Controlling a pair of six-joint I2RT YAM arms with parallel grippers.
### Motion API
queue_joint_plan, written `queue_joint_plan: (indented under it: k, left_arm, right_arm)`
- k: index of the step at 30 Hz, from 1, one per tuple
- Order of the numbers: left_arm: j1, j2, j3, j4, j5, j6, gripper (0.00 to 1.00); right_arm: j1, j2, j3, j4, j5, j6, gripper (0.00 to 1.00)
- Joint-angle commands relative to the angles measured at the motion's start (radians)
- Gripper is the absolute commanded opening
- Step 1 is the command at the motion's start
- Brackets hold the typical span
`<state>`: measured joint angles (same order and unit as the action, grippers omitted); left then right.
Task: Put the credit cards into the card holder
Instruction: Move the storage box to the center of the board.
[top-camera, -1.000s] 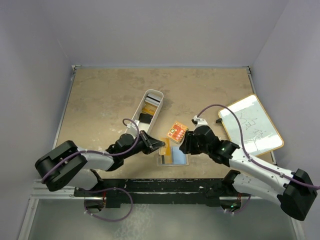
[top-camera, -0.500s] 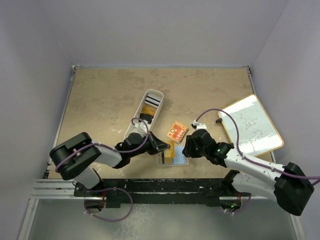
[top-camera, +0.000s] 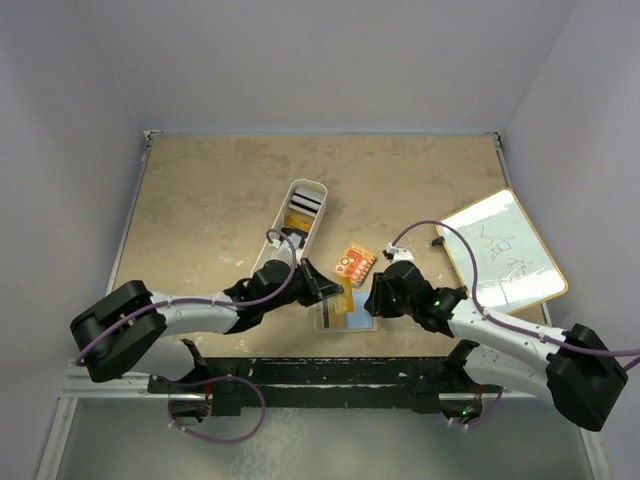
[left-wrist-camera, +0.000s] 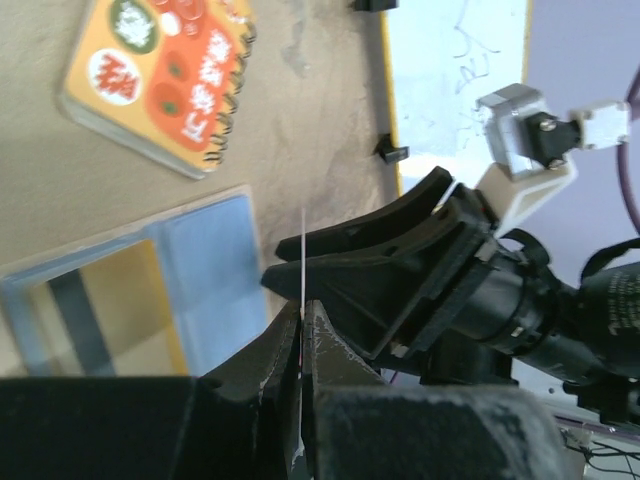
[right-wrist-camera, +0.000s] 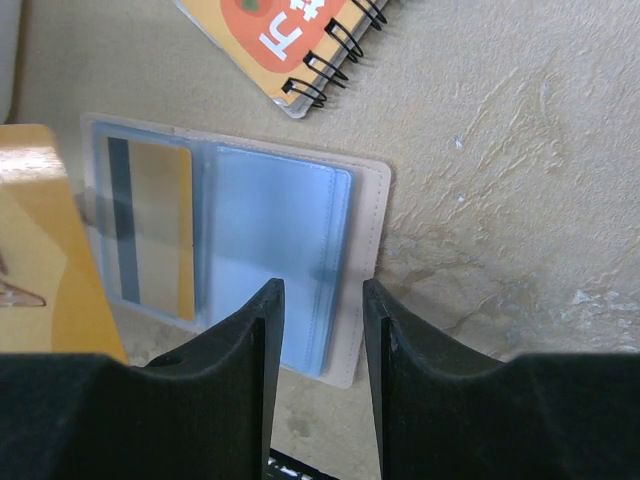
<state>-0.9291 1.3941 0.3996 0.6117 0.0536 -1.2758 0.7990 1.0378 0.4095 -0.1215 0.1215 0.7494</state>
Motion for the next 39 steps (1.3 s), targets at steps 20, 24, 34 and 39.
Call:
queue_joint_plan:
  k: [20,24,34,39]
  left_arm:
    - [-0.042,0.187,0.035,0.125,0.006,0.039,0.00]
    - [-0.012,0.187,0.018,0.103,-0.004,0.058,0.00]
    - [0.094,0.118,-0.051,0.110,0.078,0.090,0.00]
    - [0.093,0.132,-0.022,0.131,0.164,0.112,0.00]
  right_arm:
    - [-0.006,-0.093,-0.047,0.026,0.025,0.027,0.37]
    - [-0.006,-0.096,-0.045,0.034,0.006,0.033,0.36]
    - [-0.007,-0.066,-0.026,0.038,-0.001,-0.002,0.36]
    - [-0.006,-0.033,-0.008,0.048,-0.017,-0.013,0.35]
